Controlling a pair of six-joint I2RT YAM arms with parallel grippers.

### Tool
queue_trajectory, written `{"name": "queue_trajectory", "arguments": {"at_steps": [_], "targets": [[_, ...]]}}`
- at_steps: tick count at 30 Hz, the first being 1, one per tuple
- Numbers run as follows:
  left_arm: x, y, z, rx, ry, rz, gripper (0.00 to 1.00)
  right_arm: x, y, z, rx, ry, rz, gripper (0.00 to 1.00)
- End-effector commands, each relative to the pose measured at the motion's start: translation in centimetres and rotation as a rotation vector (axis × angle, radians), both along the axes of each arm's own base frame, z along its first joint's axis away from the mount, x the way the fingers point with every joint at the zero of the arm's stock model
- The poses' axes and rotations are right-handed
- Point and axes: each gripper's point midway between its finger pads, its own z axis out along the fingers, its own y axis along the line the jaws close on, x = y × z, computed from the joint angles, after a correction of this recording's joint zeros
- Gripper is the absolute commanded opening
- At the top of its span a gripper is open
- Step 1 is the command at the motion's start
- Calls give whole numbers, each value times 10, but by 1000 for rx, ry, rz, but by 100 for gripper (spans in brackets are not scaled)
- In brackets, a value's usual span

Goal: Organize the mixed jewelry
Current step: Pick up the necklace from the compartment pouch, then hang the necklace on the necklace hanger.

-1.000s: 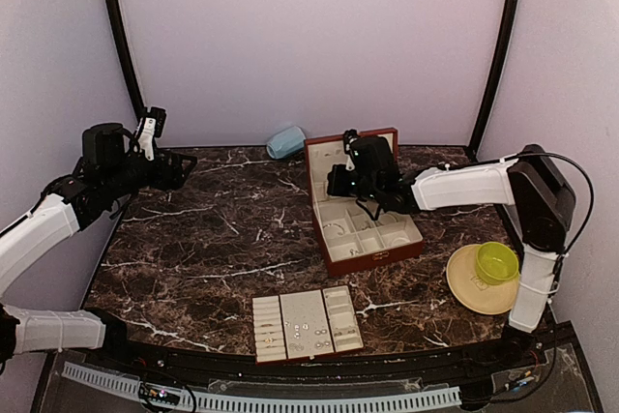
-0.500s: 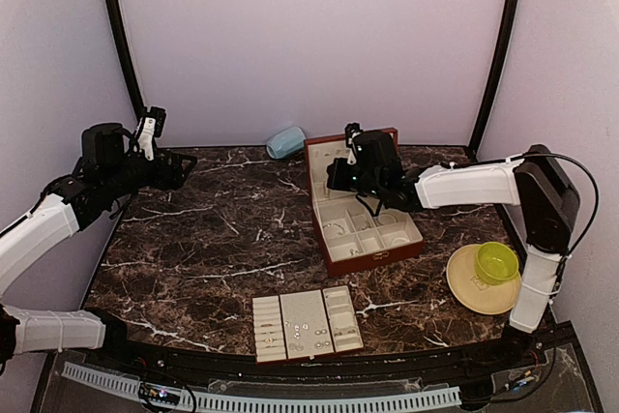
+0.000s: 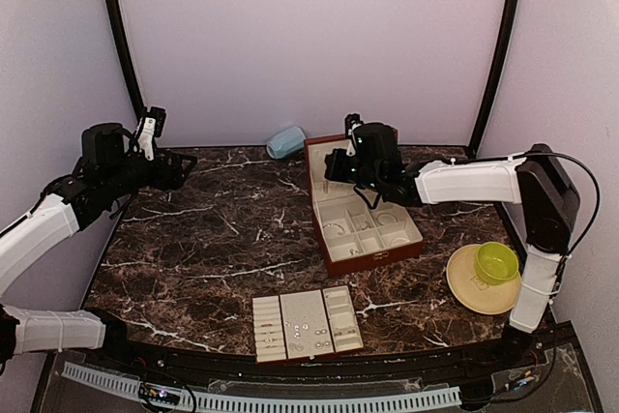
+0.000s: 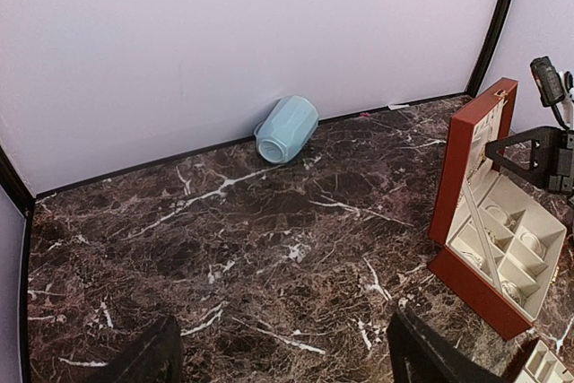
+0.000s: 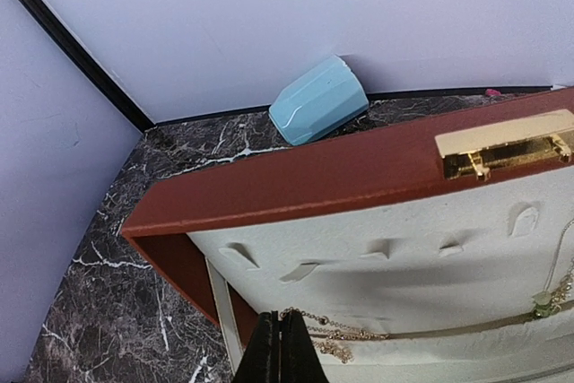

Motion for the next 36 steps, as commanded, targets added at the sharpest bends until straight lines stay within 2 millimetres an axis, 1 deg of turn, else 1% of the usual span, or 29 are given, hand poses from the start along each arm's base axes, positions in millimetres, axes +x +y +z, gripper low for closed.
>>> {"name": "queue_trajectory", "arguments": {"at_steps": [1,5,10,18,25,36], "targets": [[-4,1,2,-4,-8,-3,81,8,0,40,68,-74,-16,0],[-4,1,2,-4,-7,-4,82,9,-1,42,71,-79,-21,0],[-4,1,1,-3,-5,-3,81,13,-7,44,71,-80,-48,0],[-3,1,1,-3,-2,-3,81,19,-8,51,81,-92,-56,0],[-3,1,1,-3,-4,-3,82,23,-7,48,80,-84,-57,0],[-3,1,1,-2,-3,-3,82,26,2,41,59,-59,-15,0]]}}
